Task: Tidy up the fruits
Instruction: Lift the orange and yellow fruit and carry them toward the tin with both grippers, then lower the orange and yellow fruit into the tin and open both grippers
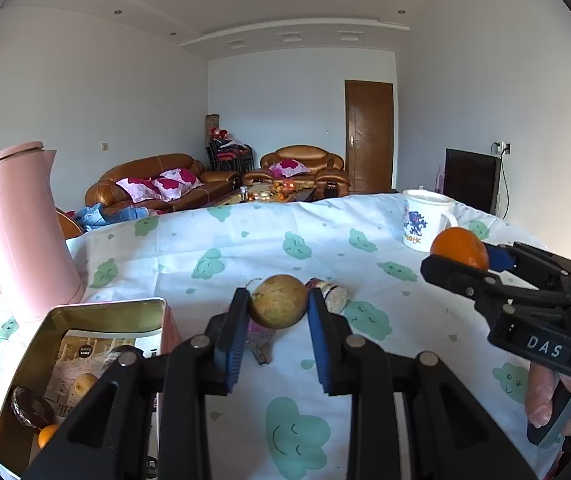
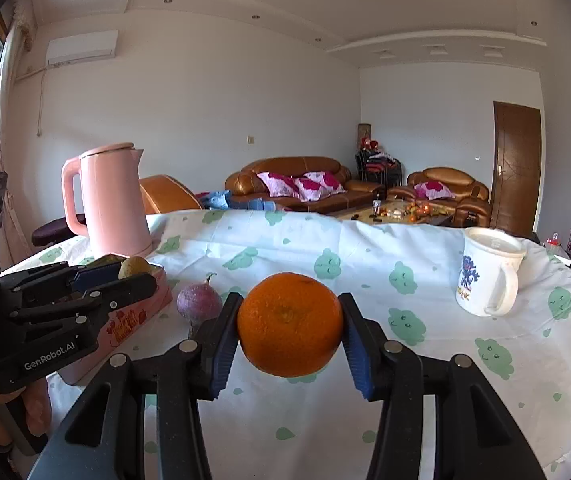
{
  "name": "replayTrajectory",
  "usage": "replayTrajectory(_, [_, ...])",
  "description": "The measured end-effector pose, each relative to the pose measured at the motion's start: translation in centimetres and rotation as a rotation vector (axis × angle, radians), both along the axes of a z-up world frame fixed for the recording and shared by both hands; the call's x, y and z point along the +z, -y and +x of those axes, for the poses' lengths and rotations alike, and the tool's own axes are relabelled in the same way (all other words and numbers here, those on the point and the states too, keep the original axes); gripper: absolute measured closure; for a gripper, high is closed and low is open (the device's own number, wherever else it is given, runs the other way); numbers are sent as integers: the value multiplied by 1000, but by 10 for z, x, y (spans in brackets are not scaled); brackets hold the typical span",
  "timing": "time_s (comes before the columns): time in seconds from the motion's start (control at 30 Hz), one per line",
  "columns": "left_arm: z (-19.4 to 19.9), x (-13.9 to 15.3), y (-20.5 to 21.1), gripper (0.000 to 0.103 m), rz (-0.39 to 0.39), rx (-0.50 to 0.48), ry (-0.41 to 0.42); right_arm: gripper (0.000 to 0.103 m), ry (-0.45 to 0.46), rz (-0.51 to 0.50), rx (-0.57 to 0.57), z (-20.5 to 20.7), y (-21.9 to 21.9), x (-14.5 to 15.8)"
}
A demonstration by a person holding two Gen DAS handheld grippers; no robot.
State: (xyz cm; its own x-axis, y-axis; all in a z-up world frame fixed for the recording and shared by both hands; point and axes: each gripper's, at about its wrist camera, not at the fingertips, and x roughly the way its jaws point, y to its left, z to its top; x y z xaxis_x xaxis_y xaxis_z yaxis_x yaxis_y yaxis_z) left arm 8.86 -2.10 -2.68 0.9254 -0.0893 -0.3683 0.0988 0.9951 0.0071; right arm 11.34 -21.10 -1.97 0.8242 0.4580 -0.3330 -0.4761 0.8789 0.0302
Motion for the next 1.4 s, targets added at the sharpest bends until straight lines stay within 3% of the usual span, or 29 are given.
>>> replayTrajectory(0.47, [-8,1,-5,73,1,28,13,53,-10,-12,-5,0,-9,0])
replayTrajectory(1.4, [-17,-2,-42,73,0,109,-37,53,-29,-80,146,-3,-74,3])
